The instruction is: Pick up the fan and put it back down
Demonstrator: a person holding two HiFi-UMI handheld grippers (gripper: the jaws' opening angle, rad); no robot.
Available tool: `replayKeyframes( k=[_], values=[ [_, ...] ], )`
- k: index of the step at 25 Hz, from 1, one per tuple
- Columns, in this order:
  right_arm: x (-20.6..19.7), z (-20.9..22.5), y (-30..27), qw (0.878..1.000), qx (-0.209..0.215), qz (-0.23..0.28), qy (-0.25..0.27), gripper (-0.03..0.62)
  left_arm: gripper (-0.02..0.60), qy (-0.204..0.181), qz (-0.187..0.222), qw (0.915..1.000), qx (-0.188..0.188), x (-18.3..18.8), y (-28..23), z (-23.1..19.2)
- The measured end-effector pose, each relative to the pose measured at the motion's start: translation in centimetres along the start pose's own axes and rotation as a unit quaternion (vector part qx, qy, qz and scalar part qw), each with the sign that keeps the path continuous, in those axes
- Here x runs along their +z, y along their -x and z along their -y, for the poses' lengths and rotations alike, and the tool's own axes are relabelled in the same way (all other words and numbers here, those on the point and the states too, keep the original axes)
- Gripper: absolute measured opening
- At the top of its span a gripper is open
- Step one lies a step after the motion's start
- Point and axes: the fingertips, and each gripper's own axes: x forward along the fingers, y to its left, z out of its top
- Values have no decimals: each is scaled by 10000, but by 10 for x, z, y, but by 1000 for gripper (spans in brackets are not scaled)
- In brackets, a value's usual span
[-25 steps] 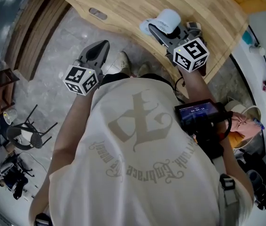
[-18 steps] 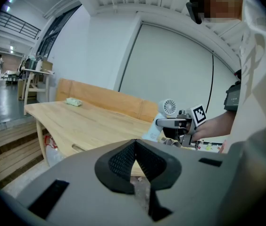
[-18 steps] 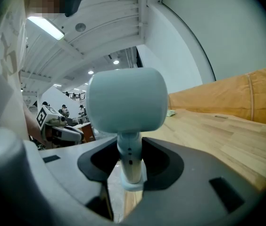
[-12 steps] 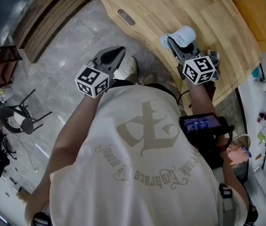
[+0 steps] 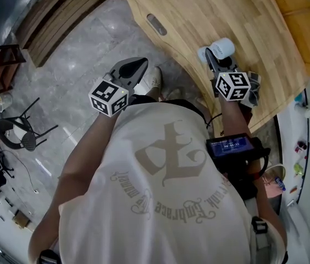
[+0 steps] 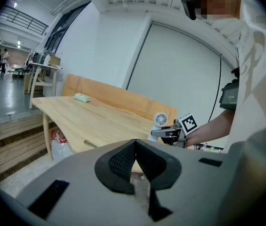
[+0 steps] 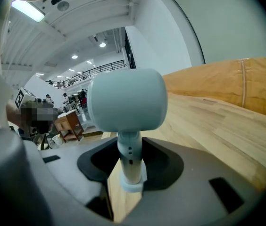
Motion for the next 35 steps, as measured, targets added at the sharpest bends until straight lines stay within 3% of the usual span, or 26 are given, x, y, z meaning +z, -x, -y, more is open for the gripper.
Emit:
replayKeyframes(
  k=[16,24,35],
  values=[
    [0,61,-42,9987,-488,-143,99,150,11,-14,-157,9996,250,12,-7,-35],
    [-9,59,-42,9975,-423,-285,489,152,11,-41,-177,9995,247,17,-14,-33],
    [-11,54,-34,9984,-372,-312,287,152,11,-52,-164,9996,232,11,-10,-20]
  ],
)
